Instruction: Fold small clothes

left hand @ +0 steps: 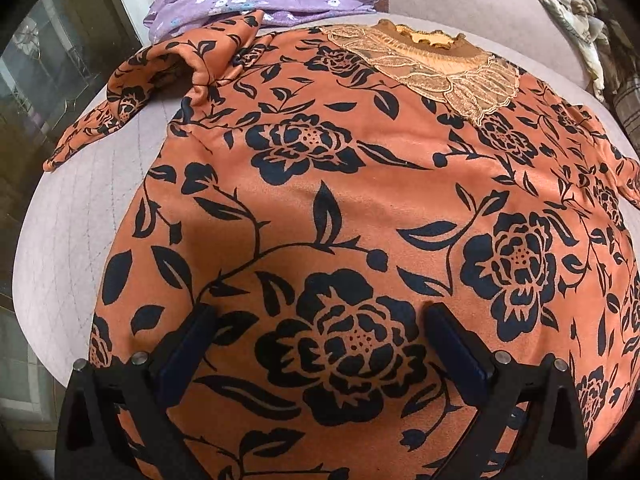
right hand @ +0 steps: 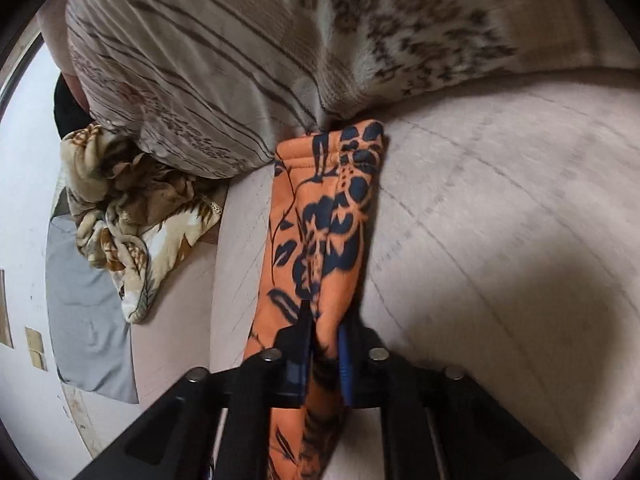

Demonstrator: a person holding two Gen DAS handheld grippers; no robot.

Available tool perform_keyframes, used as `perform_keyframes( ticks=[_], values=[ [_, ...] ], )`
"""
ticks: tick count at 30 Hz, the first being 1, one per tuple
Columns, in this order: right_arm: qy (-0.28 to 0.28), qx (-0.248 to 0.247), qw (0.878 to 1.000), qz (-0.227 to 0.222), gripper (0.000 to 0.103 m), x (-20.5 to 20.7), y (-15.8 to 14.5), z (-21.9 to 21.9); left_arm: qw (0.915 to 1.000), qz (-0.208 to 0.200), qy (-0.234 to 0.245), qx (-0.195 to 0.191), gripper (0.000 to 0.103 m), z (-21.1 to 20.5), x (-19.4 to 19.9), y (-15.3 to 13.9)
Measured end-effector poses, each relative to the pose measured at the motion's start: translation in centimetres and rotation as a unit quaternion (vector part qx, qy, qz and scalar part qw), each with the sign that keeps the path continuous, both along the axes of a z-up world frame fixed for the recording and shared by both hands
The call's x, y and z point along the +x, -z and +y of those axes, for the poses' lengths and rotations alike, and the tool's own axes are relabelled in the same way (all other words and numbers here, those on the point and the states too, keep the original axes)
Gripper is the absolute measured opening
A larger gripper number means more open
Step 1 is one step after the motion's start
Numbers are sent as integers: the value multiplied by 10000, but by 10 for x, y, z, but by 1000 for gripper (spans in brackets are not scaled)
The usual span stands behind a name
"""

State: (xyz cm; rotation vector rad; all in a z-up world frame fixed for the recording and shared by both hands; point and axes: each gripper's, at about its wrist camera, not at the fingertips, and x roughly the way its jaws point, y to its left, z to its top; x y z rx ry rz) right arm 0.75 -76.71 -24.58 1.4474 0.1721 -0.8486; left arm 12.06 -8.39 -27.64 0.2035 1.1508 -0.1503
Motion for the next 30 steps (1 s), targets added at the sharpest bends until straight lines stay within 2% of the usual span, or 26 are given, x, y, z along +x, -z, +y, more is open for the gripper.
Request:
perform_keyframes(
  ticks=[3,5,9,12,15,18,20,22,23,24,25,26,28,30],
  values=[
    [-119,-82,9997,-199,8,10,-7,-5,9998,204,-10,-2,103,3,6,-2],
    [-352,-173,9978,-537,8,17,-18,7,9997,251,29,19,103,3,8,-2],
    [-1252,-618,9839,-1117,8,58,-75,47,9998,85,99,135,103,6,1,-10],
    [-2063,-818,9632,-1516,8,100,-116,98,9997,-177,105,137,103,18,-4,-29],
    [-2875,-883,9333,-1961,8,153,-145,163,9989,-462,8,77,103,40,-9,-48],
    [-3665,-799,9036,-2070,8,207,-152,233,9977,-664,-158,54,103,64,-6,-63],
    [-4089,-644,8857,-2101,8,238,-143,276,9966,-770,-287,42,103,80,-4,-70],
    [-4465,-485,8669,-2163,12,265,-128,317,9954,-846,-442,59,103,96,-1,-74],
    [-4661,-374,8577,-2138,22,280,-118,338,9950,-859,-500,63,103,102,2,-72],
    [-4868,-283,8496,-2010,36,293,-109,356,9947,-859,-567,71,103,106,2,-74],
    [-5132,-193,8379,-1850,85,302,-100,375,9943,-853,-628,82,103,110,2,-76],
    [-5417,-63,8239,-1662,103,308,-90,392,9941,-849,-666,79,103,113,1,-78],
    [-5643,54,8109,-1549,103,303,-76,413,9937,-846,-736,39,103,116,5,-78],
    [-5865,-58,7968,-1453,103,300,-78,417,9934,-861,-762,-30,103,115,5,-83]
  ],
)
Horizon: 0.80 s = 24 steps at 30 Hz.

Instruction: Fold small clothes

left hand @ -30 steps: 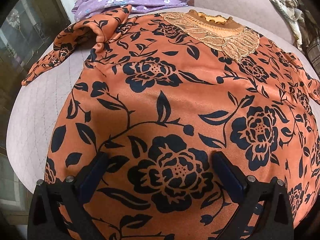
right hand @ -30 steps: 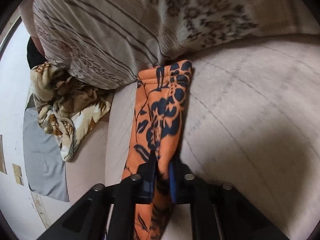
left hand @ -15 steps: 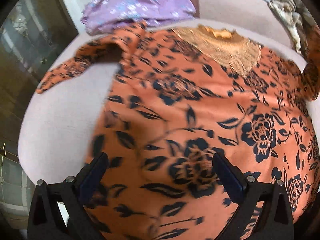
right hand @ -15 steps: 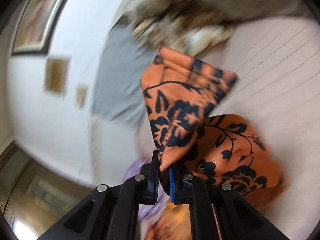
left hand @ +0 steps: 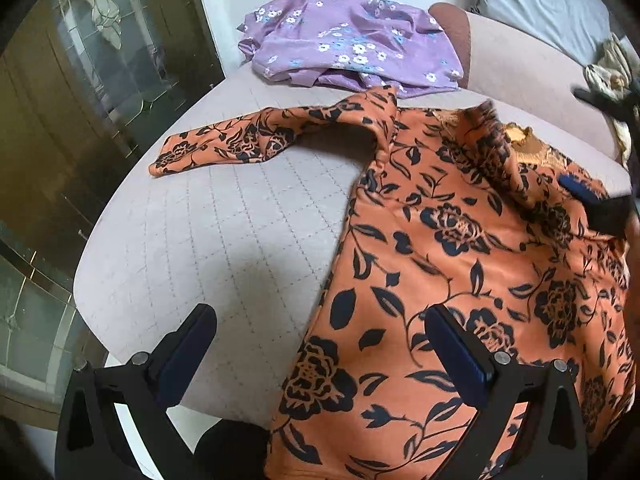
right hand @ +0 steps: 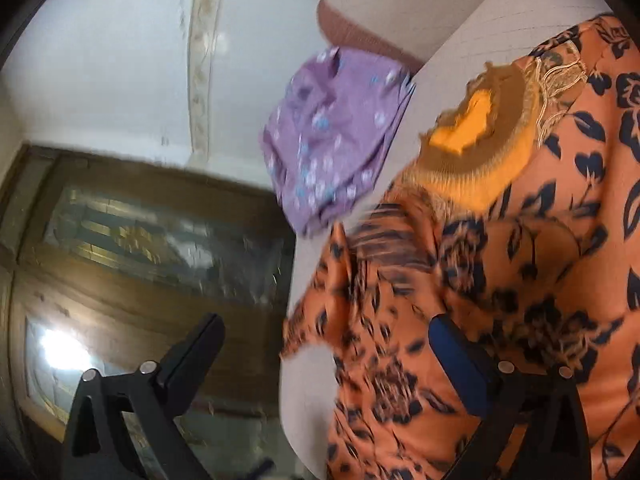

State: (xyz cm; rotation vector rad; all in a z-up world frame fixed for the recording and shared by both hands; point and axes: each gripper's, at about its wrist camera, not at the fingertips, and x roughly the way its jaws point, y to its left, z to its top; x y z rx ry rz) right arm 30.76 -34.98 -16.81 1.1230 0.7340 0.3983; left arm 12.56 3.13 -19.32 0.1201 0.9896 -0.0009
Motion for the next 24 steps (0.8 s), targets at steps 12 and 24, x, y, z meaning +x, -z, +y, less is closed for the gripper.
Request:
perform_keyframes(
  ticks=[12,24],
  values=[
    [1784,-135,9825,517,73,-103,-6,-119,9973,-162,423,-585,103,-75,95,-15],
    [1639,-970,9537,2326,60,-35,64,-141,9969,581,263,-456,33,-124,183,72]
  ],
)
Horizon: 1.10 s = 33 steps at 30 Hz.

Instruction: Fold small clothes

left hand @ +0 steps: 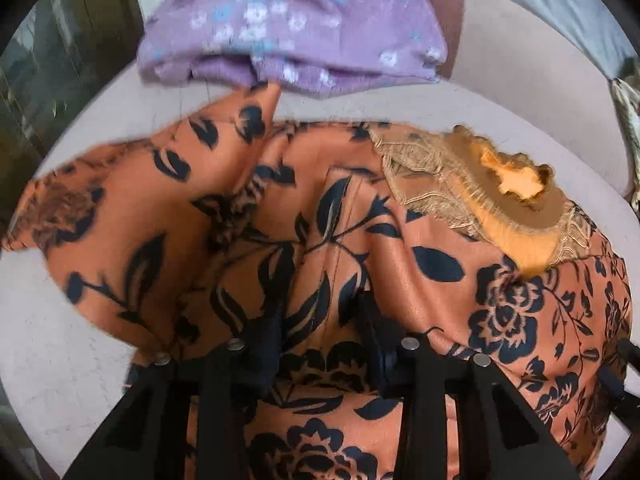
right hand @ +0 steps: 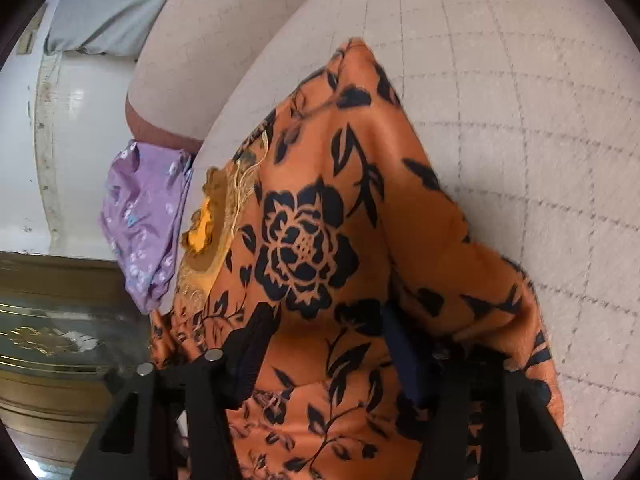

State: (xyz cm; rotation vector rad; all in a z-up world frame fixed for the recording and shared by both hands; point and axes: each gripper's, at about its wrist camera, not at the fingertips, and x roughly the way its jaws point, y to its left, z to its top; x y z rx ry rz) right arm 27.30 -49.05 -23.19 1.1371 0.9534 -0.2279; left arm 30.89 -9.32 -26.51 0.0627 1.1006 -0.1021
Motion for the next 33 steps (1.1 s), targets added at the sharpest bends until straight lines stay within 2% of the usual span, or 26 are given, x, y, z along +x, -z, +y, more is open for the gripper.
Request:
perform_keyframes(
  ticks=[1,3,4,5,6,7,8,10,11,13,15,17,18,19,20,21,23,25,26,27,28,29,31,32,33],
  values=[
    [-25,-113,9999,-39,61,2,-6,2,9999,-7,114,6,32,1,-5,-6],
    [-72,-463,9972,-582,61,4,-28,8,9990,-333,251,-183,32,21,-21,-28],
    [-158,-714,9940,-814,61,5,-40,15,9983,-489,189,-244,40,37,-28,-38],
    [-349,-1003,9888,-1051,68,8,-53,26,9978,-588,56,-305,61,56,-33,-48],
    [-517,-1140,9845,-1228,73,11,-62,36,9967,-652,-159,-454,74,84,-37,-56],
    [-664,-1206,9811,-1360,79,12,-67,46,9943,-722,-463,-630,90,116,-41,-63],
    [-782,-1216,9792,-1425,79,13,-68,56,9895,-818,-900,-778,93,155,-43,-69],
    [-1005,-1064,9786,-1446,79,16,-66,75,9780,-814,-1675,-940,93,219,-40,-73],
    [-1126,-986,9783,-1431,79,17,-62,84,9692,-678,-2114,-1069,93,256,-34,-70],
    [-1298,-1049,9760,-1398,79,18,-59,98,9487,-392,-2803,-1411,93,311,-22,-59],
    [-1471,-1314,9706,-1380,79,14,-61,109,9234,-227,-3285,-1973,92,353,-12,-42],
    [-1590,-1579,9656,-1323,79,16,-61,118,8994,-129,-3586,-2498,89,372,-1,-28],
    [-1621,-1632,9639,-1339,79,15,-61,120,8902,-123,-3607,-2781,88,374,5,-21],
    [-1643,-1679,9626,-1347,79,15,-61,121,8855,-38,-3563,-2981,84,373,14,-14],
    [-1648,-1703,9624,-1329,79,17,-60,124,8816,57,-3550,-3111,74,370,24,-6],
    [-1655,-1711,9624,-1309,79,18,-59,124,8730,113,-3599,-3290,69,368,34,4],
    [-1636,-1726,9628,-1279,79,23,-55,123,8629,139,-3640,-3502,67,364,51,16],
    [-1612,-1723,9641,-1220,79,25,-53,119,8588,-88,-3799,-3435,66,362,58,19],
    [-1583,-1688,9652,-1214,79,24,-53,116,8565,-252,-3863,-3414,56,364,58,15],
    [-1547,-1662,9661,-1230,79,23,-53,113,8570,-369,-3891,-3359,43,363,62,15],
    [-1523,-1654,9664,-1242,79,22,-54,111,8622,-318,-3894,-3223,11,362,68,17],
    [-1511,-1663,9663,-1259,79,22,-55,109,8679,-172,-3893,-3081,6,360,74,19],
    [-1479,-1724,9650,-1310,78,21,-59,106,8777,-242,-3820,-2882,5,355,78,14],
    [-1448,-1768,9638,-1374,77,20,-63,105,8850,-370,-3709,-2790,5,349,80,4],
    [-1417,-1834,9621,-1435,77,19,-66,104,8976,-626,-3462,-2657,5,337,81,-13]
  ],
)
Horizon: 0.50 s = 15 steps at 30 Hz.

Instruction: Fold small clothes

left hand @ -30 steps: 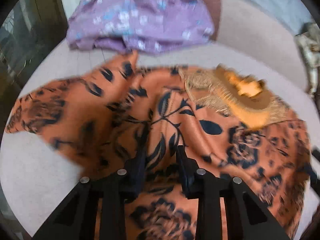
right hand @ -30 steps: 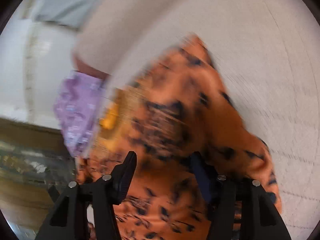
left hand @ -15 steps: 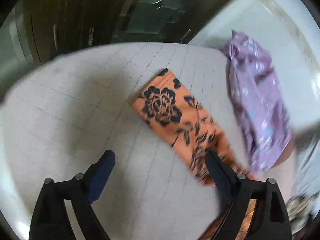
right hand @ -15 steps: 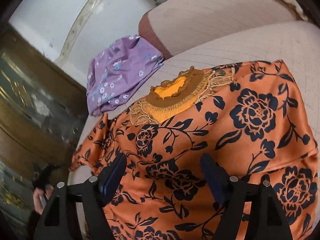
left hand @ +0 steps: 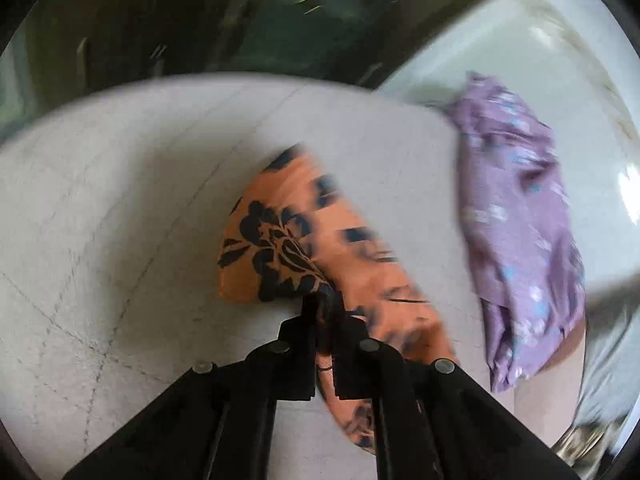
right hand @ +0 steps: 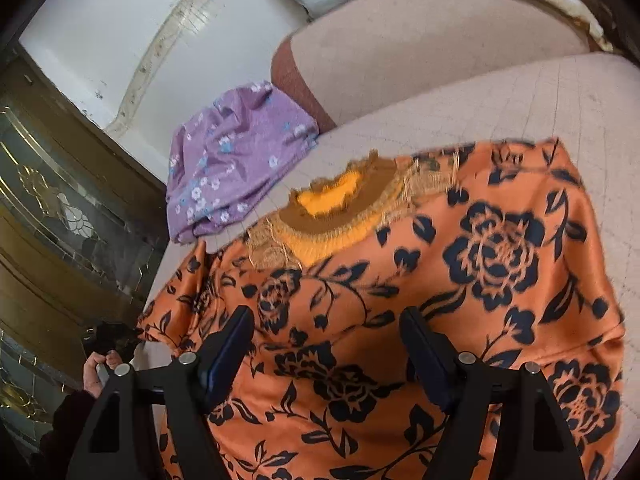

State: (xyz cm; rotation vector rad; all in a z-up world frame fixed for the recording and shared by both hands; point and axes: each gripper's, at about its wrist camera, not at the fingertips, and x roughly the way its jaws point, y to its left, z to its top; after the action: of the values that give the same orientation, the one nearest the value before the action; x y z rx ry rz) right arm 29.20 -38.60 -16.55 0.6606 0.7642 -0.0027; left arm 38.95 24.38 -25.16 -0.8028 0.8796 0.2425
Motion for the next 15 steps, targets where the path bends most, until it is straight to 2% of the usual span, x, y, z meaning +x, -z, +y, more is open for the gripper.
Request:
perform_keyframes(
  ticks=[2,4,6,7,10,11,13,15],
  values=[
    [88,-195,9997,-154,76,-4,-10,-2,9983,-294,369,342,5,-24,1,-31],
    [201,-327,9988,-300,76,-10,-19,-7,9924,-547,921,614,5,-60,6,-68],
    [332,-380,9979,-415,76,-16,-27,-12,9829,-774,1474,788,5,-101,9,-106],
    [416,-397,9972,-477,76,-20,-31,-16,9762,-902,1757,895,5,-124,7,-127],
    [699,-359,9949,-631,76,-32,-42,-32,9483,-1271,2619,1265,5,-208,-4,-185],
    [807,-323,9939,-675,76,-36,-45,-39,9412,-1339,2807,1321,5,-228,-8,-196],
    [1036,-211,9916,-748,76,-45,-49,-54,9203,-1475,3322,1445,5,-284,-25,-221],
    [1281,-64,9882,-834,76,-55,-53,-71,9020,-1516,3764,1477,5,-337,-38,-233]
  ],
)
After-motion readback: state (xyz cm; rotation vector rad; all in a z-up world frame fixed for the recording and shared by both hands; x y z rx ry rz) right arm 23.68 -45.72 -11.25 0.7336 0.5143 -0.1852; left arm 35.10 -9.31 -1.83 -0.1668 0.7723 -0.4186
